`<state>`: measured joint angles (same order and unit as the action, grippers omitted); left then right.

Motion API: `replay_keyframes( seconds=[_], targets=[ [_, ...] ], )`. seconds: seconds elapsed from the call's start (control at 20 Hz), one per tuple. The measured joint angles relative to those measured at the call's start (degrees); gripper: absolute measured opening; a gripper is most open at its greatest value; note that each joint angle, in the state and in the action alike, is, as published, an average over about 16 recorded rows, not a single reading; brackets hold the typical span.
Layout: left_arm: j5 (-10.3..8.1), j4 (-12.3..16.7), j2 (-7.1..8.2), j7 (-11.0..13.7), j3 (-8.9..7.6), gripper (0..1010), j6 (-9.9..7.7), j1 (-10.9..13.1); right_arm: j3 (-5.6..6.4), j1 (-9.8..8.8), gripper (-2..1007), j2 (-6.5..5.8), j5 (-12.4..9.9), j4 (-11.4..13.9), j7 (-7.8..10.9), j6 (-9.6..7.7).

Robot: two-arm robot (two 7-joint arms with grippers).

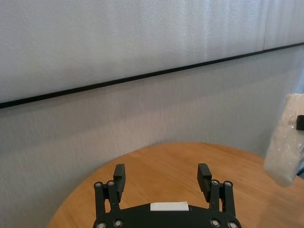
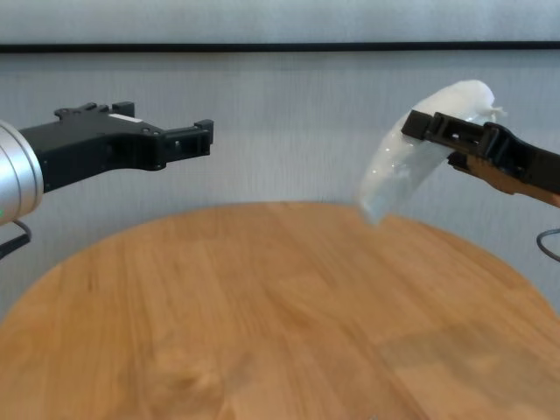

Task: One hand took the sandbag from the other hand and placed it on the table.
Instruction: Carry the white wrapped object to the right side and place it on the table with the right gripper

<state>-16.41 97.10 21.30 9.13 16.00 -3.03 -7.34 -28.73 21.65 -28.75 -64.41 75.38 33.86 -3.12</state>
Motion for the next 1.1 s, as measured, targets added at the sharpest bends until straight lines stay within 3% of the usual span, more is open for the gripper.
replay_keyframes(
  seconds=[0.55, 1.1],
  targets=[
    [-0.1, 0.0, 0.05, 0.0, 0.06, 1000, -0.05, 0.0, 0.29, 1.92, 545, -1.33, 5.3, -3.8, -1.58, -0.64],
    [-0.15, 0.0, 0.09, 0.0, 0.1, 1000, -0.07, -0.1, -0.52, 3.25, 545, -2.95, 10.7, -6.1, -3.76, -3.12]
  ],
)
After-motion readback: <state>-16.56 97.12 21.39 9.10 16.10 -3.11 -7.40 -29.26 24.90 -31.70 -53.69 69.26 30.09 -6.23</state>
